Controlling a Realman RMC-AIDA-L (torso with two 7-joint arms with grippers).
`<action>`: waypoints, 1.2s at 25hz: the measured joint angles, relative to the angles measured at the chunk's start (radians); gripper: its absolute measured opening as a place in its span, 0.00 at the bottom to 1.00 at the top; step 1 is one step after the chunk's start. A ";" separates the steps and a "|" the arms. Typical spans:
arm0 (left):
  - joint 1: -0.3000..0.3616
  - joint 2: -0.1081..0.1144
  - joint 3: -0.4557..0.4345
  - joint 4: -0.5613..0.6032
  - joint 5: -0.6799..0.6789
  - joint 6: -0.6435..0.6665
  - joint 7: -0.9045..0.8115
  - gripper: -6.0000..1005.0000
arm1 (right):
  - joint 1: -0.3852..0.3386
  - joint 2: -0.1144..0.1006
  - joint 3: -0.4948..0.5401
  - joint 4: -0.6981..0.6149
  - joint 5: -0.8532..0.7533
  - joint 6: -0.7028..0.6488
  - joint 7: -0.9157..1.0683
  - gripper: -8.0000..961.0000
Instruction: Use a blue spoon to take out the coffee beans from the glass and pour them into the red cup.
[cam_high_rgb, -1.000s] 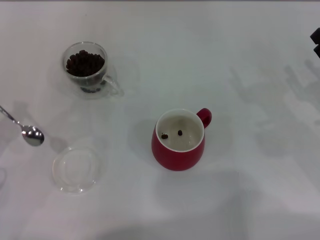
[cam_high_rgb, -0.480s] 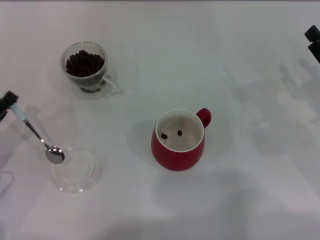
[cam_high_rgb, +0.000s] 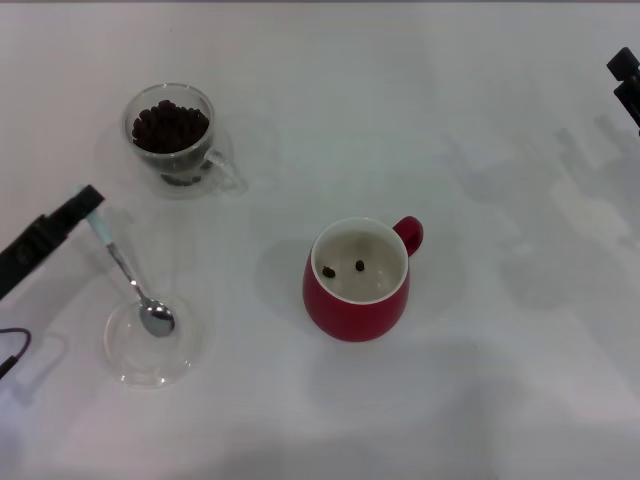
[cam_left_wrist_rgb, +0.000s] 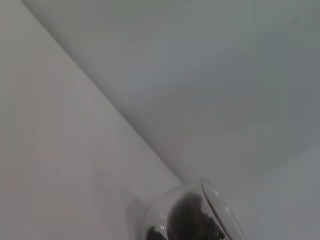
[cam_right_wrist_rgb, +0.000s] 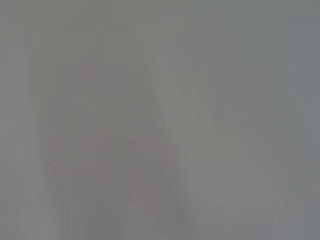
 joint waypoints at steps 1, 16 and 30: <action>-0.007 0.000 0.000 0.003 0.014 -0.004 0.004 0.14 | 0.000 0.000 0.000 0.000 0.000 0.000 0.000 0.69; -0.040 -0.001 0.000 0.023 0.108 -0.040 0.039 0.14 | 0.001 -0.002 0.001 0.006 0.006 -0.002 0.000 0.69; 0.016 0.004 -0.011 -0.002 -0.056 -0.034 0.221 0.46 | -0.005 -0.003 0.001 0.003 0.007 -0.010 0.000 0.69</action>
